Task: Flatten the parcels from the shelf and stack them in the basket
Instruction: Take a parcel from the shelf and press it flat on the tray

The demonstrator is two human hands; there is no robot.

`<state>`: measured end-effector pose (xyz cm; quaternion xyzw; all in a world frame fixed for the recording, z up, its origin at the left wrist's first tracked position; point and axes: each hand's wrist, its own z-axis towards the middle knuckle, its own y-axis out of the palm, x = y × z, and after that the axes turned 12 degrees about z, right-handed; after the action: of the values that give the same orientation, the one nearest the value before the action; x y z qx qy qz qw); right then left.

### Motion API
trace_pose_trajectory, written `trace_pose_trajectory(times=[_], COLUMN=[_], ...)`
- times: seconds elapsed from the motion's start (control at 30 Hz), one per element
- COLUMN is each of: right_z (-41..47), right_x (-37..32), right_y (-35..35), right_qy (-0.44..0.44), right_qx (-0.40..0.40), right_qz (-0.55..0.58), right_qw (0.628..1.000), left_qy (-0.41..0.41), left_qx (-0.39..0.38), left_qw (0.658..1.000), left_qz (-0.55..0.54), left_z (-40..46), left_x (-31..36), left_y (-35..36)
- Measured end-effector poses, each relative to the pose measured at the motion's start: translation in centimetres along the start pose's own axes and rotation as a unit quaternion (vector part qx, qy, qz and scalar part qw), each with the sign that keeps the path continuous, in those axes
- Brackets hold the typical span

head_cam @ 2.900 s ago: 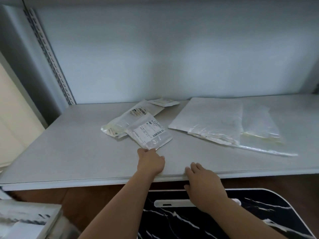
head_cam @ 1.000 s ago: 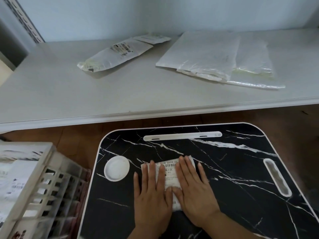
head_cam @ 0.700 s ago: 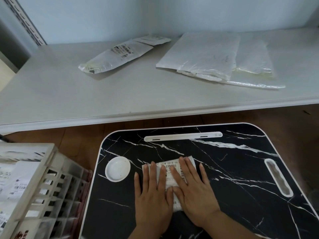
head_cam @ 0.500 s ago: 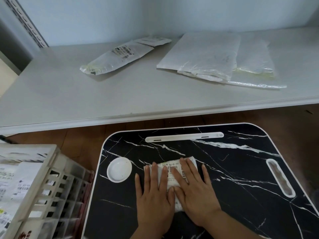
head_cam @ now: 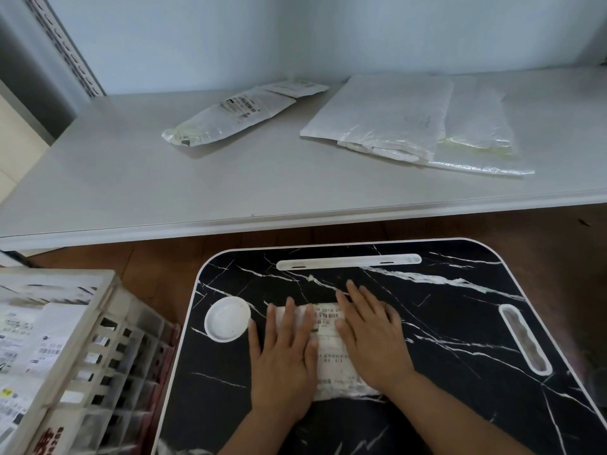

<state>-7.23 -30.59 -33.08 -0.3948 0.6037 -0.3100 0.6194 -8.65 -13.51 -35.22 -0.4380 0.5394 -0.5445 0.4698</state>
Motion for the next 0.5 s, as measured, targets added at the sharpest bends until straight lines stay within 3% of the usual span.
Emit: trace_pose_trajectory(times=[0.1, 0.27, 0.5], right_z=[0.0, 0.0, -0.2], right_x=[0.6, 1.2, 0.9], right_y=[0.7, 1.8, 2.3], right_qy=[0.022, 0.035, 0.065], right_qx=[-0.052, -0.029, 0.013], right_qz=[-0.034, -0.068, -0.048], right_qw=[0.998, 0.997, 0.997], left_qy=[0.054, 0.045, 0.039], left_qx=[0.005, 0.002, -0.081], left_qw=[0.998, 0.998, 0.996], left_qz=[0.025, 0.037, 0.028], left_z=[0.2, 0.5, 0.4], left_x=[0.8, 1.2, 1.2], left_y=[0.3, 1.0, 0.6])
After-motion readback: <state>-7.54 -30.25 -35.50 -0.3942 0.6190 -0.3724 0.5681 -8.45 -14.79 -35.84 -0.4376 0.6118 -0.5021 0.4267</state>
